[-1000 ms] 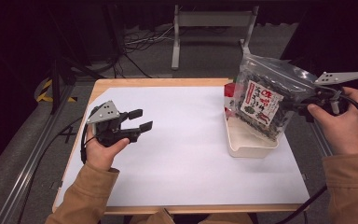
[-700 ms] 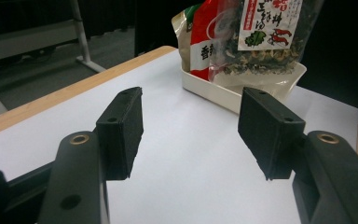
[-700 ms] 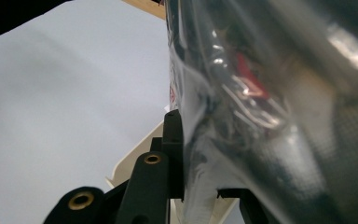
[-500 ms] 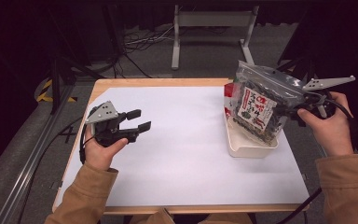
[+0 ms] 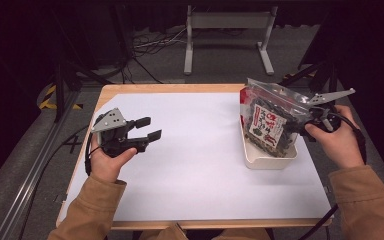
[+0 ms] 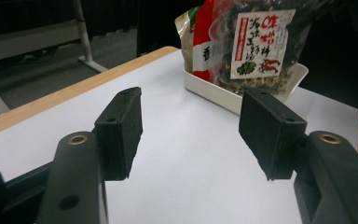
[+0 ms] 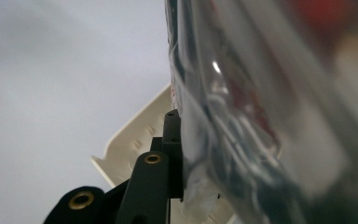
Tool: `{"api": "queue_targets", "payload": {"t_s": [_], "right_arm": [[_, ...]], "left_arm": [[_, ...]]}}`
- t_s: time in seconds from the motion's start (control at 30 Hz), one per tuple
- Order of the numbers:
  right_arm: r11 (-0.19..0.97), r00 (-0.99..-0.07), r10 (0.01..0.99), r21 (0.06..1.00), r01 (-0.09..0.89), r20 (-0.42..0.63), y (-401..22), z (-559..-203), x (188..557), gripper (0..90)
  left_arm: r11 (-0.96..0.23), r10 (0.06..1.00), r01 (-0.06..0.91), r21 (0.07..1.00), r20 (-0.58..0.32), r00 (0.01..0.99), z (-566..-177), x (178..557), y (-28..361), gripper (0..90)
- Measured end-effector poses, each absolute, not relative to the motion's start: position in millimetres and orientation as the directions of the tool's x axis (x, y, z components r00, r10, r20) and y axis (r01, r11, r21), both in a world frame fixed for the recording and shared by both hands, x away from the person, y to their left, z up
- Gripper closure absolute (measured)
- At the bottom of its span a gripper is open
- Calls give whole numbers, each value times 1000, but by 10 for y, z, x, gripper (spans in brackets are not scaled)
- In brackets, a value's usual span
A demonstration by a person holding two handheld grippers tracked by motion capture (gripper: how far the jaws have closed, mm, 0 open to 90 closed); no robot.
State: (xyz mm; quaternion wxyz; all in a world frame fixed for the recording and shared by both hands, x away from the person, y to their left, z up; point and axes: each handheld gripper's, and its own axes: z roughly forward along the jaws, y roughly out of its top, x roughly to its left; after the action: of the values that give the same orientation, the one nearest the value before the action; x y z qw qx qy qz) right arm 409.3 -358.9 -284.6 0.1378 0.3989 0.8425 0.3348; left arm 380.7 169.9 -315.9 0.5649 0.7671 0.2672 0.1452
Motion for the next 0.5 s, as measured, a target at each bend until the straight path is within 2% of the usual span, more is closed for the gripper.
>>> {"api": "queue_targets", "payload": {"t_s": [0.17,0.43,0.5], "right_arm": [[466,-647,762,658,591,41,-3601,-2937,4080,766],[421,-633,773,706,570,49,-3696,-3013,4003,755],[404,-629,776,732,549,44,-3711,-3015,3968,727]], "left_arm": [[-226,570,250,942,-80,818,-3173,3809,1667,399],[-230,571,254,939,-82,817,-3198,3826,1658,387],[-228,570,255,940,-83,818,-3203,3817,1674,382]]}}
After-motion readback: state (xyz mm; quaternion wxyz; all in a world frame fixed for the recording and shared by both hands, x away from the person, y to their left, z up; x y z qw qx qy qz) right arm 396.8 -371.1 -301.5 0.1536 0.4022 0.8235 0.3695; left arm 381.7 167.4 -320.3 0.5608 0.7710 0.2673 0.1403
